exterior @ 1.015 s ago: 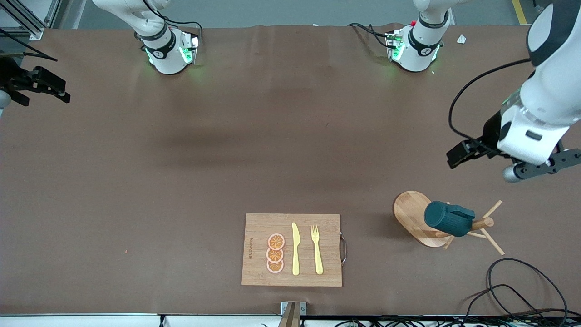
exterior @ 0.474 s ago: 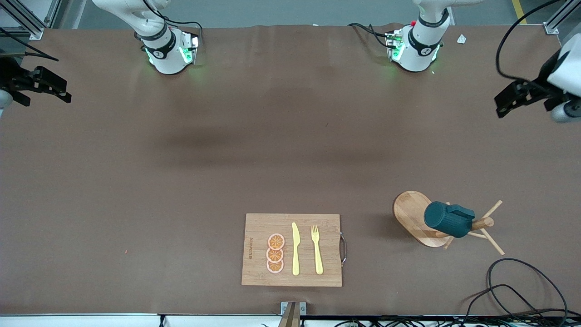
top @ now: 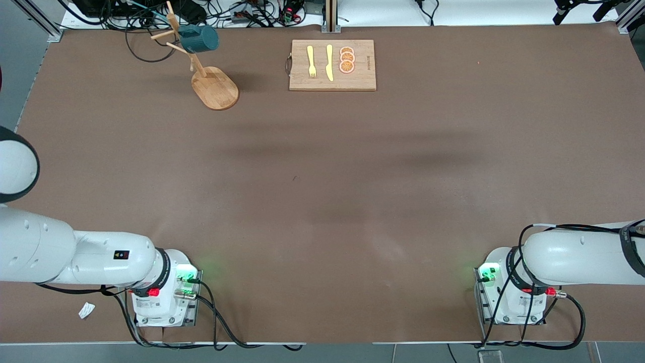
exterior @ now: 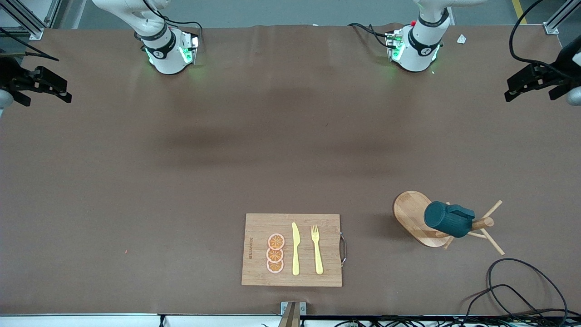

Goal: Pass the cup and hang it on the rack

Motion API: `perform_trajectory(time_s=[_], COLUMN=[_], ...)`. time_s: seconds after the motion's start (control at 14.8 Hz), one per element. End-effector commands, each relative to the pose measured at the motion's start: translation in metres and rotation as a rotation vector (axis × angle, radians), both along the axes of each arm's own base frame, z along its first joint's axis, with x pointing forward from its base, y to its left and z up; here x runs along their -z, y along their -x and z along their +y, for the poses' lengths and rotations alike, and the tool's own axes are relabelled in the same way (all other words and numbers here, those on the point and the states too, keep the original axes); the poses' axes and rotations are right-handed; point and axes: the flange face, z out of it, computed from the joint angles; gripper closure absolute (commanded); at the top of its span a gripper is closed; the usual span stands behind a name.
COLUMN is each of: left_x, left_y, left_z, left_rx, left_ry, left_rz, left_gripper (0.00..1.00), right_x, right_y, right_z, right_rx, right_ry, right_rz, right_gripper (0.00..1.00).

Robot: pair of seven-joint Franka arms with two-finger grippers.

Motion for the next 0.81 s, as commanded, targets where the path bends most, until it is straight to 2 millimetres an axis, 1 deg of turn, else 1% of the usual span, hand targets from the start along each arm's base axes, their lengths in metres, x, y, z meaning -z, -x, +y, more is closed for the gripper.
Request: perform_trajectory(time_s=[0.0, 0.07, 0.2, 0.27, 0.61, 0.74], left_x=[0.0, 0.005, 0.008, 0.003, 0.004, 0.004], left_y=[0.019, 0.02, 0.025, 0.029, 0.025, 0.024], left_z=[-0.017, -0.029, -0.032, -0.035, -0.028, -0.026], left_rx=[-0.037, -0.046, -0.053, -0.049, -0.035, -0.002], left_ry=[0.011, 0.002, 0.001, 0.0, 0.001, -0.005], left_rz=[-0.019, -0.011, -0.02, -0.031, -0.028, -0.029], left_gripper=[0.0, 0.0, 0.0, 0.0, 0.0, 0.0], right_x=[-0.004, -0.005, -0.004, -0.004, -0.004, -0.004], right_y=[0.007, 0.008, 0.007, 0.007, 0.007, 0.007], right_z=[0.001, 0.0, -0.001, -0.001, -0.001, -0.001], right_rx=[-0.008, -0.007, -0.007, -0.005, -0.005, -0.007], right_ry=[0.002, 0.002, 0.002, 0.002, 0.002, 0.002], right_rz=[-0.003, -0.003, -0.002, -0.002, -0.002, -0.002], right_gripper=[0.0, 0.0, 0.0, 0.0, 0.0, 0.0])
